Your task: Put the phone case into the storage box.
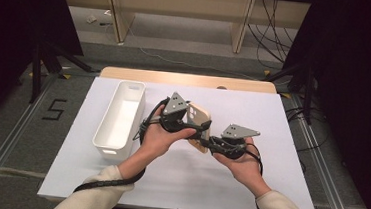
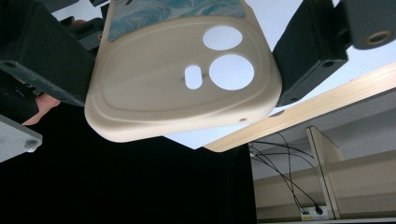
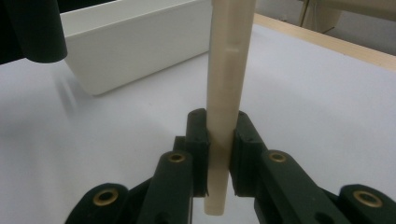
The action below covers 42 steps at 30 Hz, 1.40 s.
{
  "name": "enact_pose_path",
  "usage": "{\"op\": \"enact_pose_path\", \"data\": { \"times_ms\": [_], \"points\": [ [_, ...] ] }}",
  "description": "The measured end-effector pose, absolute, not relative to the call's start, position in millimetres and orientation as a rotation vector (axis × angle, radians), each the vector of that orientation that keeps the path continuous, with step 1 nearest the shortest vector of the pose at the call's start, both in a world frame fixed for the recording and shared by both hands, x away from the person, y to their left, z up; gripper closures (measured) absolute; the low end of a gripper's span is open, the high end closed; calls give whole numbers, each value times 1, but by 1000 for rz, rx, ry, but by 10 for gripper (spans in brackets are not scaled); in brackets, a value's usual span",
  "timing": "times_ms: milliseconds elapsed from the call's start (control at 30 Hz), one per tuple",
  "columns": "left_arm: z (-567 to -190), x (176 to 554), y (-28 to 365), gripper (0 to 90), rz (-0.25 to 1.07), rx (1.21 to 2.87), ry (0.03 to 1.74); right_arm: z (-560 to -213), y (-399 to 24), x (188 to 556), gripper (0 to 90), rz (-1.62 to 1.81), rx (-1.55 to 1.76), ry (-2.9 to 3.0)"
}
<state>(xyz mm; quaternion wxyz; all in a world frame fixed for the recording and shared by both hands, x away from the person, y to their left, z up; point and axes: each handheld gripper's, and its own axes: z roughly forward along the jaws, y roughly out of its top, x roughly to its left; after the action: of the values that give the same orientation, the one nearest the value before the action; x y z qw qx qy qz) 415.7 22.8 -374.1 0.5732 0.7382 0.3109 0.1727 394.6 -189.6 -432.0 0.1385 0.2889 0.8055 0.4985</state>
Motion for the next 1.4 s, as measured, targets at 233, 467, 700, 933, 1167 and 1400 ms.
{"op": "enact_pose_path", "data": {
  "times_ms": [233,467,700,933,1167,1400],
  "points": [
    [-373,414,22,95,411,1730,715,-433,-189,395,791,1449,845,2326],
    [-372,415,22,103,437,1737,700,-434,-190,395,762,1440,865,2320],
    [-370,415,25,107,460,1729,700,-432,-190,395,686,1438,871,2301],
    [-367,416,28,109,476,1722,700,-432,-190,397,525,1447,897,2284],
    [-366,418,30,110,492,1718,701,-433,-188,397,268,1442,930,2275],
    [-363,418,33,111,504,1712,704,-434,-190,396,152,1446,930,2278]
  ]
}}
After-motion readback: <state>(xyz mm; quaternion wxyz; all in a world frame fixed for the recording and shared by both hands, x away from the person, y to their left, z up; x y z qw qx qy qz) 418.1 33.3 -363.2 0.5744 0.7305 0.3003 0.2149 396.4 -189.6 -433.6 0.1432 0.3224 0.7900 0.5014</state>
